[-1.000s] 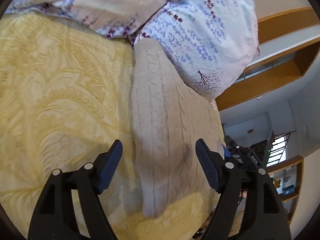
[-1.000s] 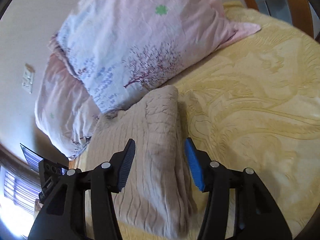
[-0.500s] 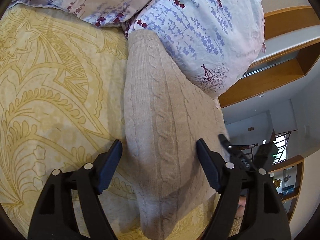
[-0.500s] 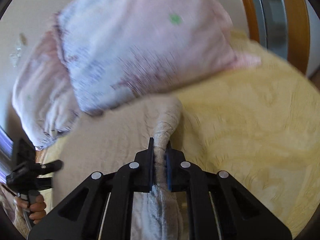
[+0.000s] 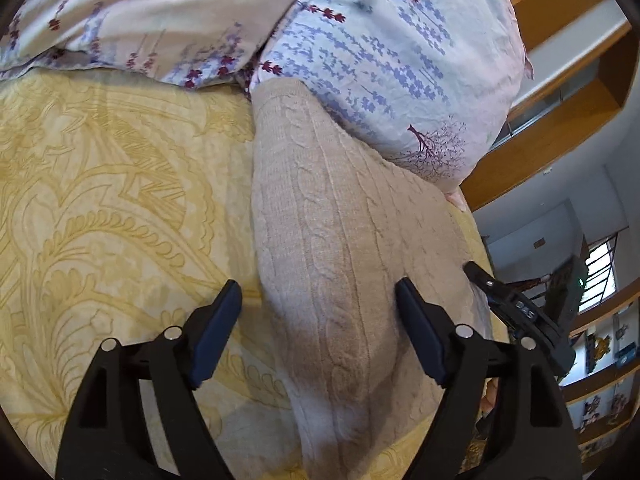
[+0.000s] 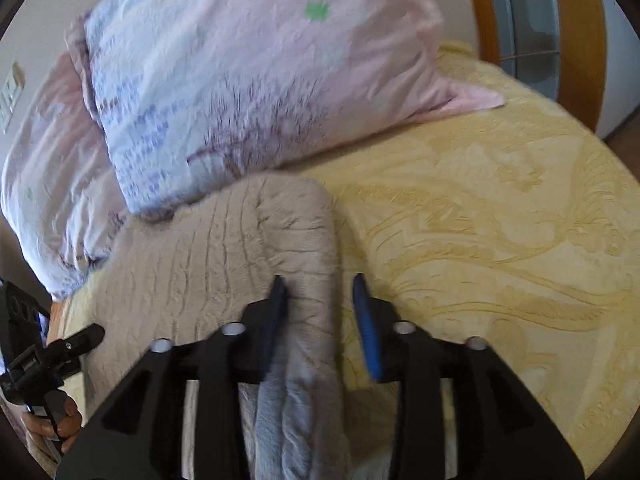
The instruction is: Fold small clothes
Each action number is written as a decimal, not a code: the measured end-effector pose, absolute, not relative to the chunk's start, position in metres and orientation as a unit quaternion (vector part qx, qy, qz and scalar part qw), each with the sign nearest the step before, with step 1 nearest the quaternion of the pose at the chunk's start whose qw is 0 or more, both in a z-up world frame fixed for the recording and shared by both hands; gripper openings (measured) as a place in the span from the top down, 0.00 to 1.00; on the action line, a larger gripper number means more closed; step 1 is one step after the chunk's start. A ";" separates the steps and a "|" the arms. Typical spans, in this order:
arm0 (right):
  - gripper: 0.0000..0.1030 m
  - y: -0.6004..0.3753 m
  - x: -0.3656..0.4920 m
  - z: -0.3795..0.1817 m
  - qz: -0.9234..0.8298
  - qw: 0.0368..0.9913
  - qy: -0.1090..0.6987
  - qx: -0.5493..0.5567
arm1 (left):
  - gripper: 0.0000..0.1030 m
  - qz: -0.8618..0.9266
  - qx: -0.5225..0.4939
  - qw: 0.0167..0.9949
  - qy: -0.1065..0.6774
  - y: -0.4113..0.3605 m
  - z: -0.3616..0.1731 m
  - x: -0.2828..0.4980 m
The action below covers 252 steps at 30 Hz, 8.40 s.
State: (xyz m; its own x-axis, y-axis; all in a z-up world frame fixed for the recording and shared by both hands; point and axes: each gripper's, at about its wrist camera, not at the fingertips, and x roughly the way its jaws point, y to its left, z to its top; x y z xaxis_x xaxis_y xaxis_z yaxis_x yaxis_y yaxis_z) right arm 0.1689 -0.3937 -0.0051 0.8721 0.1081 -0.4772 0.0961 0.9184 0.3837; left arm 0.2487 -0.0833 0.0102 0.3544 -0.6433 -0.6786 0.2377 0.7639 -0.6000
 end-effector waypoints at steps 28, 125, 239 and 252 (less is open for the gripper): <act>0.50 -0.375 0.158 -0.023 0.071 0.933 0.299 0.189 | 0.07 -0.247 -0.110 0.828 0.491 -0.113 0.015 0.237; 0.69 -0.223 0.136 0.003 0.208 0.942 0.252 0.074 | 0.08 -0.107 -0.077 0.919 0.371 0.069 0.047 0.130; 0.01 -0.189 0.108 -0.062 0.002 0.946 0.325 -0.007 | 0.02 -0.062 0.029 0.891 0.449 0.000 0.005 0.121; 0.01 -0.189 0.108 -0.062 0.002 0.946 0.325 -0.007 | 0.02 -0.061 0.029 0.891 0.449 0.001 0.005 0.121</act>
State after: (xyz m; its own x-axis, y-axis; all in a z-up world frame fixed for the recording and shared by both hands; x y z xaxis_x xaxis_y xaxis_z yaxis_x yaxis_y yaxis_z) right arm 0.1079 -0.1891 -0.0622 0.7890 -0.0014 -0.6143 -0.0072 0.9999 -0.0114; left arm 0.1213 0.0005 0.0047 0.5895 -0.0831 -0.8035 0.1354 0.9908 -0.0032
